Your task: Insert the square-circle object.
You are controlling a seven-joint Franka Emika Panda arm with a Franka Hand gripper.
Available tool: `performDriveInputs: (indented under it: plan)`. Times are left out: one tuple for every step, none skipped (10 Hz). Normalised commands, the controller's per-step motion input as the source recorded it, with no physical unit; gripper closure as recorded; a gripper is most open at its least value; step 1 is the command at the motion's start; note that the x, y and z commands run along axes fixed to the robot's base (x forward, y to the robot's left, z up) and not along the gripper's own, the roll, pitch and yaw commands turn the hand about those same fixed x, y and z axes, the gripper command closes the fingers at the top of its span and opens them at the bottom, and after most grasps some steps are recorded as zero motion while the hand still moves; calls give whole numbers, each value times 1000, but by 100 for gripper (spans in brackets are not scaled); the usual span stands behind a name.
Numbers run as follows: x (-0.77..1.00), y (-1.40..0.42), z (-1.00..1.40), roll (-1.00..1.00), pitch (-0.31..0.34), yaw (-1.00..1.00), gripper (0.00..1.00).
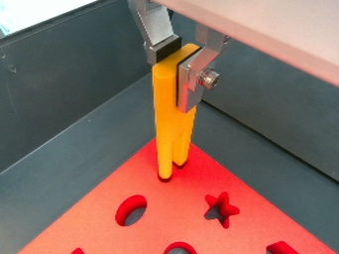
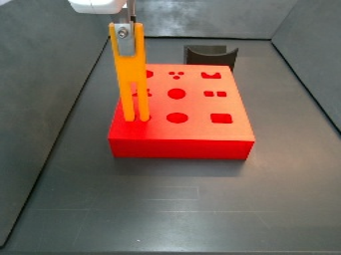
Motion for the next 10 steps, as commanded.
performDriveInputs:
  plan:
    - [-57, 91, -140, 59, 3, 0, 100]
    - [17, 0, -51, 59, 34, 0, 100]
    - [143, -71, -46, 97, 60, 0, 100]
    - [126, -160, -126, 146, 86, 0, 100]
    - [163, -237, -257, 214, 147, 0, 100]
    - [220, -271, -377, 304, 226, 0, 100]
    - [283, -200, -466, 266, 204, 0, 100]
    - [303, -160, -446, 251, 207, 0, 100]
    - [417, -26, -646, 74, 189, 0, 100]
    - [420, 0, -883, 0, 143, 0, 100]
